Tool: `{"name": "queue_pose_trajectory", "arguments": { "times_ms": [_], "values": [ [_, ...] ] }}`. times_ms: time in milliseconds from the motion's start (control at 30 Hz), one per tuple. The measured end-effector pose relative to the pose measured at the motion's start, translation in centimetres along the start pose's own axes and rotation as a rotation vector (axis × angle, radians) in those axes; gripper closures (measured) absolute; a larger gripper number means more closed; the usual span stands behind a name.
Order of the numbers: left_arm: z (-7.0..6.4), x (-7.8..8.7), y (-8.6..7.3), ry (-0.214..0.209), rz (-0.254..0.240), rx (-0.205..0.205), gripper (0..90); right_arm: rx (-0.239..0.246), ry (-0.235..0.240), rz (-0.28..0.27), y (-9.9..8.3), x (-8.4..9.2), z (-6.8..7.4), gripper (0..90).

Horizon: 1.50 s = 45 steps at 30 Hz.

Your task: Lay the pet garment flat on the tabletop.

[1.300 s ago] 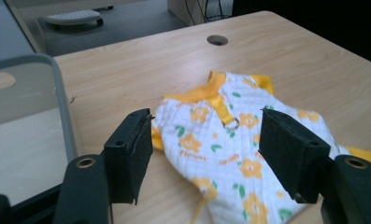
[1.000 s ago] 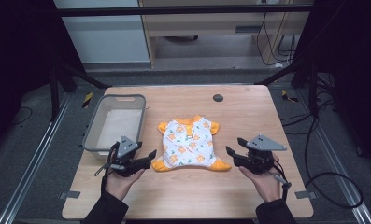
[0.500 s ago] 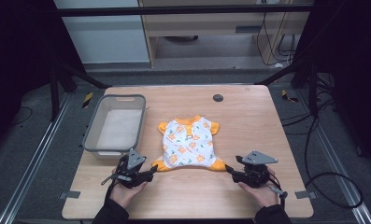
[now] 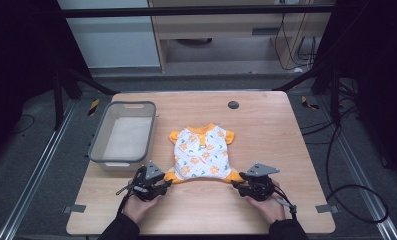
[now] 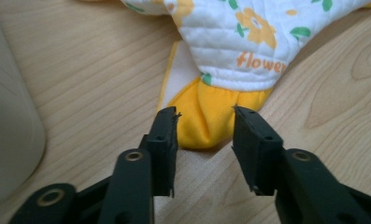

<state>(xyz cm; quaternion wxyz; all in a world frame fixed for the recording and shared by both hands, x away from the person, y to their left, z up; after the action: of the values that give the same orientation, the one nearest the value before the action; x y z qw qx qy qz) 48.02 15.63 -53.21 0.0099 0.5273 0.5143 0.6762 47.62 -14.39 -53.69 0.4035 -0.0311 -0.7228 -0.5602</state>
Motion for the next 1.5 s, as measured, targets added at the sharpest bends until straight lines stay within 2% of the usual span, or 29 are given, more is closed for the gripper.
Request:
{"name": "queue_pose_trajectory", "arguments": {
  "times_ms": [100,167,333,400,600,667,700,733,833,1033,1133,1200,1300,1333,1400,1500],
  "values": [
    [-0.1,-0.2,0.0,-0.016,0.008,0.002,66.8,0.014,-0.008,0.003,0.0,-0.2,0.0,59.8],
    [0.0,-0.4,-0.1,-0.013,0.021,0.004,70.0,0.021,-0.021,0.019,-0.1,-0.3,-0.1,66.1],
    [0.1,-0.5,-0.1,-0.013,0.035,0.014,79.9,0.014,-0.018,0.040,-0.2,-0.2,-0.1,82.3],
    [0.1,-0.5,-0.1,-0.028,0.041,0.027,84.2,0.019,-0.008,0.044,0.0,-0.1,0.0,85.6],
    [0.0,-0.1,0.1,-0.045,0.035,0.025,87.1,0.009,0.016,0.030,0.4,0.4,0.2,87.0],
    [-0.2,0.7,0.6,-0.060,0.004,0.029,87.3,0.001,0.029,0.002,0.9,1.1,0.1,87.0],
    [-0.4,1.1,0.8,-0.066,-0.013,0.032,87.3,-0.003,0.044,-0.034,1.4,2.0,0.1,87.0],
    [-0.5,1.6,1.1,-0.079,-0.036,0.035,87.3,-0.003,0.044,-0.034,1.4,2.0,0.1,87.0],
    [-1.2,3.2,1.8,-0.112,-0.090,0.023,87.3,0.014,0.061,-0.060,1.9,3.5,0.1,87.0],
    [-2.8,6.2,2.6,-0.159,-0.160,0.003,87.4,0.011,0.117,-0.120,2.5,6.8,0.3,87.1],
    [-2.9,7.4,3.4,-0.169,-0.193,0.003,87.3,-0.016,0.140,-0.159,3.4,8.3,0.1,87.1],
    [-2.7,7.8,4.1,-0.162,-0.196,0.009,87.3,-0.046,0.154,-0.179,4.1,8.7,-0.2,87.0],
    [-1.8,6.9,4.6,-0.140,-0.169,0.035,87.2,-0.078,0.128,-0.159,4.7,7.7,-1.0,86.6],
    [-1.4,6.2,4.7,-0.130,-0.150,0.046,87.1,-0.087,0.112,-0.142,4.7,6.8,-1.3,86.5],
    [-0.7,4.5,4.6,-0.103,-0.110,0.065,87.0,-0.109,0.076,-0.071,4.2,4.3,-2.0,86.2],
    [0.3,1.8,4.0,-0.076,-0.049,0.085,86.5,-0.105,0.020,-0.009,3.3,1.5,-2.6,85.4]
  ]
}}
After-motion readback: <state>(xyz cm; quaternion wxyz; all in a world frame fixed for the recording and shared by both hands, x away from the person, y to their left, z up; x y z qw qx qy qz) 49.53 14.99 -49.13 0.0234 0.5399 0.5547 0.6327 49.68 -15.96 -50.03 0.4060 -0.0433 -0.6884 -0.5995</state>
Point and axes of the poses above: each handheld gripper's, and its own axes: x roughly backward along the jaws, y roughly out of its top, z roughly to its left, the point moved 6 cm from there along -x, roughly forward along the jaws, and after that the axes turned 9 degrees about -y, right-handed, at the moved point
